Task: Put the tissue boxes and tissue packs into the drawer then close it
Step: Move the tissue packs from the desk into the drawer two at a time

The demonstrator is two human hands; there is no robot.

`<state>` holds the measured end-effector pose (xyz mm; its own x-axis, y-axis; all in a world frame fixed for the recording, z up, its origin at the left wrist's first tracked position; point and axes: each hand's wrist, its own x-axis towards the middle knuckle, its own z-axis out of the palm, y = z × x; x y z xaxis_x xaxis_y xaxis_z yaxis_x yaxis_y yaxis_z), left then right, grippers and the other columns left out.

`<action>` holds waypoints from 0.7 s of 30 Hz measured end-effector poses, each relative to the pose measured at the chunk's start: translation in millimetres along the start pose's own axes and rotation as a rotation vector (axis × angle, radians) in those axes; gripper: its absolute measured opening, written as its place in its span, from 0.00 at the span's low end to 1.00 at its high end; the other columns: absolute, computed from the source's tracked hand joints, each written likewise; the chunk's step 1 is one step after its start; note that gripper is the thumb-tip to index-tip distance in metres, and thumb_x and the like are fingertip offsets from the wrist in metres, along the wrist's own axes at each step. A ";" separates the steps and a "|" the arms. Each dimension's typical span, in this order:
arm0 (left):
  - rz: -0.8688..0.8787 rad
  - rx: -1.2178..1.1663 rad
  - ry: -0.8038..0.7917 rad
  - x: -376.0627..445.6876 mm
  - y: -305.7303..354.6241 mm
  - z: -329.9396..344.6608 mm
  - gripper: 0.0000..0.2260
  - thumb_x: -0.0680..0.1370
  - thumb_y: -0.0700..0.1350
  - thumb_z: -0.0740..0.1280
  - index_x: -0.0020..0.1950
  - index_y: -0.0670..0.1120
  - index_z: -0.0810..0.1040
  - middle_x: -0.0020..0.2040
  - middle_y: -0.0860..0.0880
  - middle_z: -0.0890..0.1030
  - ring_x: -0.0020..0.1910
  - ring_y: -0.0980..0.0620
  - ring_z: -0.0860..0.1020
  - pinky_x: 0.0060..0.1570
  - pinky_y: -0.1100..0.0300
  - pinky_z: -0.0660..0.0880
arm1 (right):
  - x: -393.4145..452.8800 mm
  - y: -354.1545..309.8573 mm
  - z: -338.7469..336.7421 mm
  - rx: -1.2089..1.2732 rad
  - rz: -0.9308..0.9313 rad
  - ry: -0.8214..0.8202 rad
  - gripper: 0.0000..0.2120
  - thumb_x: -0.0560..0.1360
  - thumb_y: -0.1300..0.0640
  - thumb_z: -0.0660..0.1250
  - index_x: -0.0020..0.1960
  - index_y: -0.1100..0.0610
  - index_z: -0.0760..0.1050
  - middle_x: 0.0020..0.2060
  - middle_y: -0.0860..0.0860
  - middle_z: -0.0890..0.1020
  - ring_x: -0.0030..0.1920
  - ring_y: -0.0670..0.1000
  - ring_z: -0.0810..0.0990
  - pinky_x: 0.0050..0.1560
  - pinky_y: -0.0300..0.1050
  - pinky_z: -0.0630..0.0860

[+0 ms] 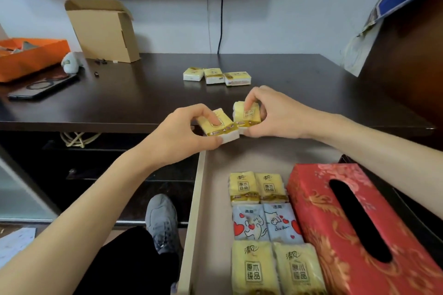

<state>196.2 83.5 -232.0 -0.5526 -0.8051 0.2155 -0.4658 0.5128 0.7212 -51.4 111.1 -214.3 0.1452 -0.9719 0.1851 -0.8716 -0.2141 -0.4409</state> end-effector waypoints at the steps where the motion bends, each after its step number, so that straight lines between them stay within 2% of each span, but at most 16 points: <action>1: 0.028 -0.020 -0.034 -4.7 5.9 1.1 0.13 0.71 0.50 0.78 0.53 0.56 0.80 0.55 0.57 0.82 0.53 0.56 0.81 0.55 0.57 0.78 | -13.3 1.9 -1.5 0.030 0.013 0.002 0.22 0.67 0.45 0.80 0.53 0.44 0.71 0.46 0.41 0.71 0.39 0.43 0.73 0.36 0.38 0.66; 5: 0.131 -0.070 -0.211 -24.2 25.5 15.7 0.14 0.69 0.48 0.79 0.51 0.57 0.80 0.58 0.59 0.81 0.53 0.58 0.80 0.46 0.67 0.77 | -78.3 6.5 -2.7 -0.034 0.046 -0.103 0.24 0.63 0.45 0.78 0.50 0.39 0.66 0.47 0.40 0.72 0.41 0.49 0.75 0.39 0.53 0.76; 7: 0.112 0.022 -0.288 -34.5 27.7 29.0 0.17 0.66 0.54 0.79 0.52 0.61 0.79 0.59 0.61 0.79 0.54 0.58 0.78 0.49 0.63 0.78 | -104.6 4.8 -1.0 -0.078 0.070 -0.167 0.26 0.63 0.42 0.79 0.50 0.38 0.65 0.48 0.40 0.74 0.43 0.48 0.75 0.41 0.54 0.77; 9: 0.091 0.095 -0.333 -44.9 25.9 43.4 0.19 0.64 0.57 0.77 0.52 0.64 0.76 0.60 0.61 0.77 0.55 0.58 0.76 0.52 0.56 0.77 | -120.1 3.1 0.3 -0.081 0.073 -0.180 0.26 0.63 0.38 0.79 0.51 0.36 0.64 0.48 0.41 0.76 0.46 0.46 0.76 0.45 0.51 0.77; 12: 0.095 0.143 -0.390 -57.1 20.0 60.1 0.22 0.65 0.51 0.77 0.54 0.63 0.73 0.57 0.61 0.76 0.56 0.60 0.74 0.53 0.56 0.77 | -128.7 2.0 2.7 -0.160 0.022 -0.199 0.28 0.63 0.36 0.78 0.51 0.36 0.63 0.46 0.40 0.74 0.49 0.38 0.71 0.38 0.42 0.70; 14: 0.071 0.151 -0.416 -62.3 16.1 64.6 0.23 0.66 0.49 0.78 0.55 0.64 0.72 0.57 0.62 0.75 0.54 0.60 0.75 0.52 0.56 0.77 | -131.0 2.7 7.2 -0.205 -0.024 -0.240 0.27 0.63 0.35 0.77 0.50 0.37 0.62 0.44 0.39 0.72 0.50 0.36 0.69 0.38 0.39 0.67; 17: 0.088 0.207 -0.455 -65.8 13.4 67.9 0.23 0.67 0.50 0.77 0.55 0.65 0.70 0.58 0.64 0.73 0.57 0.61 0.74 0.55 0.58 0.76 | -133.3 5.2 15.4 -0.249 -0.090 -0.292 0.24 0.63 0.38 0.75 0.49 0.37 0.63 0.45 0.38 0.71 0.51 0.38 0.68 0.45 0.36 0.67; 21: 0.110 0.299 -0.517 -63.3 14.6 72.7 0.20 0.70 0.54 0.76 0.57 0.63 0.72 0.60 0.64 0.72 0.61 0.62 0.71 0.60 0.58 0.73 | -132.2 8.4 19.4 -0.293 -0.150 -0.349 0.21 0.62 0.33 0.72 0.48 0.38 0.66 0.46 0.36 0.69 0.54 0.38 0.65 0.53 0.32 0.63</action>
<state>174.2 163.6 -282.9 -0.8379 -0.5318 -0.1232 -0.5192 0.7068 0.4805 -68.9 235.9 -259.5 0.3839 -0.9179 -0.1008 -0.9172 -0.3665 -0.1564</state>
